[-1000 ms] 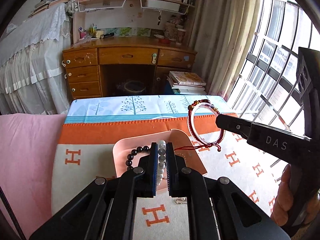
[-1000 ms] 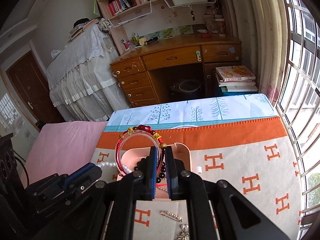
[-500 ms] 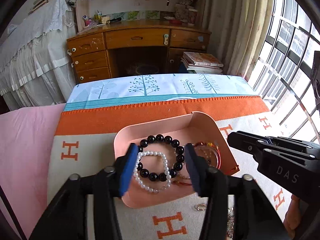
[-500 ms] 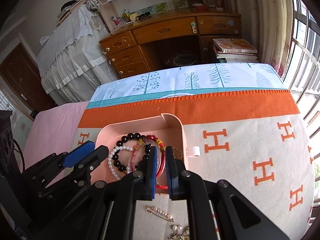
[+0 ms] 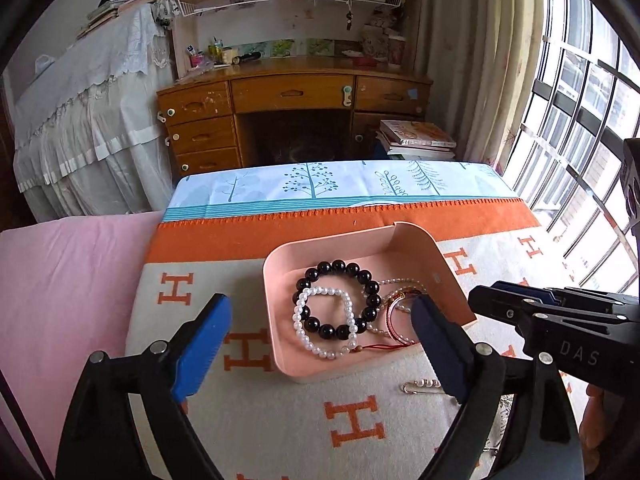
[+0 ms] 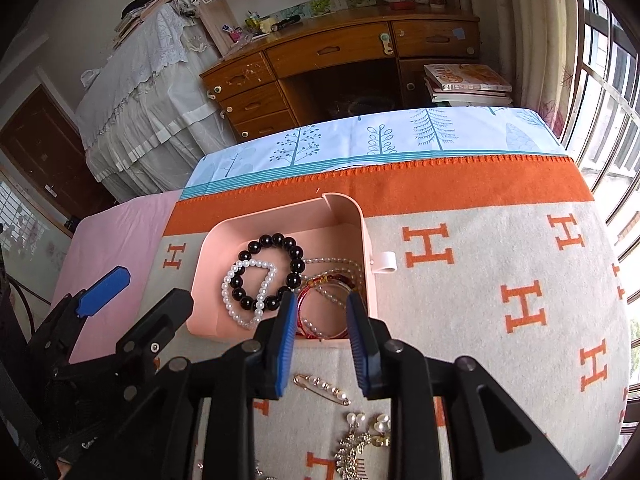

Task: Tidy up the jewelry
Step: 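Lower both bracelets into the pink box and open both tools, then withdraw both tools from the pink box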

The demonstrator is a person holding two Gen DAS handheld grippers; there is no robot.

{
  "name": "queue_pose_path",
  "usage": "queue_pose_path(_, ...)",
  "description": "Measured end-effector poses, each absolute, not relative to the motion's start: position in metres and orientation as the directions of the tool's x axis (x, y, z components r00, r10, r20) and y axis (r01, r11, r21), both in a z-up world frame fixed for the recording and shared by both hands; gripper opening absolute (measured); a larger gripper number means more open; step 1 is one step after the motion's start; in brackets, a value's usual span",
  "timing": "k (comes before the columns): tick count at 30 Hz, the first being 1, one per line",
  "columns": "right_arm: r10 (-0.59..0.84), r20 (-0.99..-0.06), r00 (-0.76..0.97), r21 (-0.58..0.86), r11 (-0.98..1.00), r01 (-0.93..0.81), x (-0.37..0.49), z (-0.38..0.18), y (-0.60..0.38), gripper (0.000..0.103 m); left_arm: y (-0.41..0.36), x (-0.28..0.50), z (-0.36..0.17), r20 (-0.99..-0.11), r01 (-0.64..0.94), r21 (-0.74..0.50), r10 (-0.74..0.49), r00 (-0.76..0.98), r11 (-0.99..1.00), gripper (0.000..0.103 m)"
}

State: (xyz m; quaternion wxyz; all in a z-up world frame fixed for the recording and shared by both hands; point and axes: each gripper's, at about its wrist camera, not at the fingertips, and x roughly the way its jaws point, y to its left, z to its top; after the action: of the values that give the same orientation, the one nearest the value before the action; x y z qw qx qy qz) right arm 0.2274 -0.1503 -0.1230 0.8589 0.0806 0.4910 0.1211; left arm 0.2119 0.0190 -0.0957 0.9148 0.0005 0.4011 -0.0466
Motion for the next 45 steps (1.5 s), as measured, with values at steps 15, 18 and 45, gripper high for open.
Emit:
queue_pose_path(15,0.277,-0.829,0.486,0.215,0.960,-0.181,0.161,-0.114,-0.148,0.026,0.030,0.146,-0.076,-0.721,0.073,-0.029,-0.071,0.690,0.997,0.090)
queue_pose_path(18,0.268,-0.834,0.482,0.200,0.961,-0.188,0.147,-0.114,-0.151,0.026,0.032,0.133,-0.075,-0.722,0.071,-0.024,-0.067,0.689,0.997,0.090)
queue_pose_path(45,0.198,-0.874,0.443,0.207,0.978,-0.030,0.028,-0.166,-0.225,0.026,-0.053,-0.001,-0.114,-0.788,0.448,-0.035,-0.300,0.537,0.893,0.090)
